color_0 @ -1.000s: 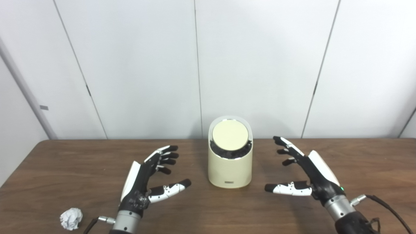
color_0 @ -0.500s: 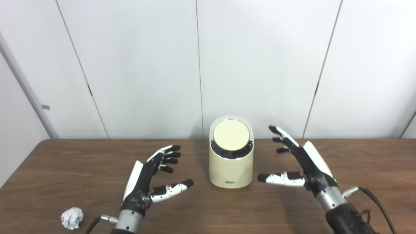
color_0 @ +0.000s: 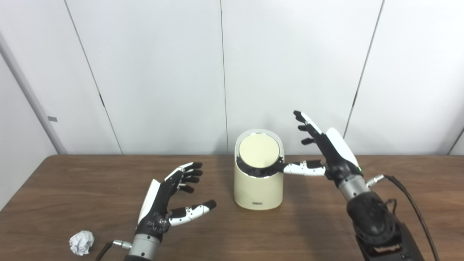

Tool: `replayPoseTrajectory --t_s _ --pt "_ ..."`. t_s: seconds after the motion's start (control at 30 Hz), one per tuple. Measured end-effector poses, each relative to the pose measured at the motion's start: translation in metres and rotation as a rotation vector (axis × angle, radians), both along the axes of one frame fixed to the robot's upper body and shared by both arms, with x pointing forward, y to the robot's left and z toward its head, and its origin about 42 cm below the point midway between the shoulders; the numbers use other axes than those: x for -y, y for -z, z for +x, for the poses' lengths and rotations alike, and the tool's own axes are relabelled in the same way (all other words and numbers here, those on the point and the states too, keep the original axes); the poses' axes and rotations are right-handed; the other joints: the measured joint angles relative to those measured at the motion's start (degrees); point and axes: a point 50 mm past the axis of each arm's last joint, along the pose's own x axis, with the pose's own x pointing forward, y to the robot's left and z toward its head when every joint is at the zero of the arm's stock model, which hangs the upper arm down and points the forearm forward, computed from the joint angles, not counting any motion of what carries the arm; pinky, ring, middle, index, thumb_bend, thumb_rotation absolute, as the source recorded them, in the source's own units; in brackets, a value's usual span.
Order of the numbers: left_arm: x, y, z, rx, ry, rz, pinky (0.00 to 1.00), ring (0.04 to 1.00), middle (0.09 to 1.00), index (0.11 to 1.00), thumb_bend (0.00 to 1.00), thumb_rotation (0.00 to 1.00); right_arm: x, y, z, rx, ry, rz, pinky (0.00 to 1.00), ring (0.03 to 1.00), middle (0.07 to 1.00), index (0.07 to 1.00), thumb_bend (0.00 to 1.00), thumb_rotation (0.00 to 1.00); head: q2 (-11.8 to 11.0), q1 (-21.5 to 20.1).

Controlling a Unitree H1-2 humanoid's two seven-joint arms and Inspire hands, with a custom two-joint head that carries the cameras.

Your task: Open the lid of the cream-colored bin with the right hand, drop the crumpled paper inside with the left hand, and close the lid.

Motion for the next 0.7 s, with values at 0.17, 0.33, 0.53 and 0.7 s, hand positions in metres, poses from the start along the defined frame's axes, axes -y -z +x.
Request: replayPoseTrajectory --t_s 0.17,0.33,0.53,0.7 --pt "0.0 0.0 0.0 0.0 0.0 0.0 0.62 0.732 0.76 0.802 0.76 0.17 -0.007 -0.003 0.009 -0.003 0.003 -0.039 0.67 0.826 0.912 0.937 0.79 0.4 0.0 0.0" --pt "0.0 0.0 0.0 0.0 0.0 0.0 0.63 0.733 0.76 0.803 0.76 0.16 -0.011 -0.007 0.014 -0.006 0.014 -0.061 0.64 0.817 0.914 0.932 0.79 0.38 0.0 0.0" --pt "0.0 0.0 0.0 0.0 0.001 0.001 0.62 0.73 0.759 0.803 0.76 0.16 -0.018 -0.008 0.021 -0.026 0.023 -0.093 0.66 0.836 0.92 0.94 0.76 0.37 0.09 -0.17" --pt "0.001 0.0 0.0 0.0 0.003 0.0 0.62 0.727 0.755 0.801 0.76 0.15 -0.022 -0.009 0.027 -0.038 0.024 -0.104 0.71 0.865 0.92 0.928 0.77 0.33 0.26 -0.09"
